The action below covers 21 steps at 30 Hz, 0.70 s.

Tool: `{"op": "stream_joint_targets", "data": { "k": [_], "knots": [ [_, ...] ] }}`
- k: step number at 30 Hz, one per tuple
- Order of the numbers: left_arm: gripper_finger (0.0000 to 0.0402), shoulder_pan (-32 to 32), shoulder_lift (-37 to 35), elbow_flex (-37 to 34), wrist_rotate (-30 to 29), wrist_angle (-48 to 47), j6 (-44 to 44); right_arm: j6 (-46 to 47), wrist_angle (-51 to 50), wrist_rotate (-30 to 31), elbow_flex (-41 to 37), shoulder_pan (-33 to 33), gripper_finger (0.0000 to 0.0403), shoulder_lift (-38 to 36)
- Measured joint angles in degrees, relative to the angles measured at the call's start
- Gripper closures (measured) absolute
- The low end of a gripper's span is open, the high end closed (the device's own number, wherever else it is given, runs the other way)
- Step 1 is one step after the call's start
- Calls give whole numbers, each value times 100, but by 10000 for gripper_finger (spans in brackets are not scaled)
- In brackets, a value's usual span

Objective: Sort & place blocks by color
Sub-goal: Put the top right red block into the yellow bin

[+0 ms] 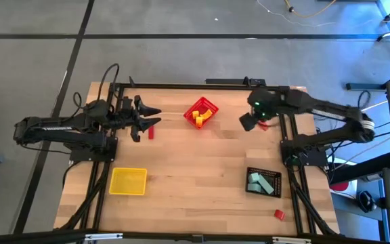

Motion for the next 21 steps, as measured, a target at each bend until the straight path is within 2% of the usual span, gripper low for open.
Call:
{"op": "stream_joint_targets", "data": {
  "k": [3,6,12,21],
  "knots": [
    [233,0,0,0,0,0,0,-380,-1126,-21,-59,-549,156,546],
    [233,0,0,0,0,2,0,-958,-1355,-51,-394,-1127,156,948],
    [233,0,0,0,0,2,0,-2196,-358,-276,-1060,-2097,156,1363],
    [233,1,0,0,-4,11,0,-2527,485,-333,-1495,-2761,157,1706]
  ]
}}
